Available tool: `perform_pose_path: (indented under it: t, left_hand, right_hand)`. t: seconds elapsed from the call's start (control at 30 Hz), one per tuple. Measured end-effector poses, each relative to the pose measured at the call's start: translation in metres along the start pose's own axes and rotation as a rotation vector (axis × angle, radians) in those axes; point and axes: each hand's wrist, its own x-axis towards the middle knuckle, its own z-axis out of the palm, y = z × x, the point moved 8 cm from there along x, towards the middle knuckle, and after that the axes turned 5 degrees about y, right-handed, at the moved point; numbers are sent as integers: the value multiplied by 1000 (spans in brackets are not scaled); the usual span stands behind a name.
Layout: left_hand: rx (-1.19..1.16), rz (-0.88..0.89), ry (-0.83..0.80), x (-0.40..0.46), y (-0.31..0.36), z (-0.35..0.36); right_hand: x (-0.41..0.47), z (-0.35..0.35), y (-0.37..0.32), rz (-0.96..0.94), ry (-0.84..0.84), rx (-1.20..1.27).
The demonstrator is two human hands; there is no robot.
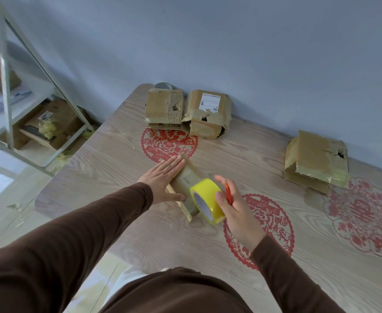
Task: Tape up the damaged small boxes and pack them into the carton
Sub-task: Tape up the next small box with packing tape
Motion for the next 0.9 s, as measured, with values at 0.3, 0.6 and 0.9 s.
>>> perform_pose_path:
  t: [0.3,0.6,0.9]
  left_hand:
    - [16,1,-43,-1,6,-7]
    - [293,18,-82,-2,14,-9]
    - [231,186,-101,-16,63,14]
  right_hand:
    - [-34,0,38,139,-209,-508]
    - [-21,20,90,139,-165,-693]
    - [-19,28,106,140,-162,-568]
